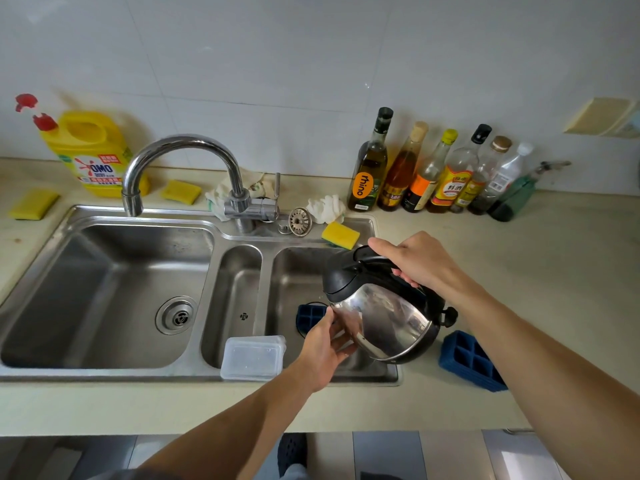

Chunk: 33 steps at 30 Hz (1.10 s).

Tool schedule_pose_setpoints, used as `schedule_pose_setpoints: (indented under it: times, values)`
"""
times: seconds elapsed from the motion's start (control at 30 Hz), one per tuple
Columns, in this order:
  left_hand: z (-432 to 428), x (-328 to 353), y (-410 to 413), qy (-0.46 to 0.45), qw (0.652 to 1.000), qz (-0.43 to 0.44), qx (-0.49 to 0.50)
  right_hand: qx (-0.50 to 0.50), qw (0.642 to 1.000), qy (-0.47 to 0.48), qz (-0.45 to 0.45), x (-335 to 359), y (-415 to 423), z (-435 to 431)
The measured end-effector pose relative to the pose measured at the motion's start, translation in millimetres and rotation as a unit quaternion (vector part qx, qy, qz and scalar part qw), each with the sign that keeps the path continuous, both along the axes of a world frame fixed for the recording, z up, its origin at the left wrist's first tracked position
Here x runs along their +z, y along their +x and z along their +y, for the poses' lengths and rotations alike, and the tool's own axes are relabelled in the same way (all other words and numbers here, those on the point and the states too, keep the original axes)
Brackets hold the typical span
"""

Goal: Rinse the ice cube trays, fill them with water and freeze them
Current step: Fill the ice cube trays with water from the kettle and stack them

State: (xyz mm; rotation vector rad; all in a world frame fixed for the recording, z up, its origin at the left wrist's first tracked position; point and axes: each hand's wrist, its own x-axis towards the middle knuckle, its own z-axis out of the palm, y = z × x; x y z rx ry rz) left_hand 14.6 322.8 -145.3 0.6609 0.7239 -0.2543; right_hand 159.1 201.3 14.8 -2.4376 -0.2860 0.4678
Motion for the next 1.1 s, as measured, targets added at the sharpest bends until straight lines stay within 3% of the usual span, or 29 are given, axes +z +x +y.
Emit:
schedule_pose_setpoints:
  times: [1.1]
  values:
    - [-4.8, 7.3, 1.5, -0.034, 0.999, 0.001, 0.031, 0.03, 0.999, -0.038, 0.012, 3.5, 13.6, 9.3]
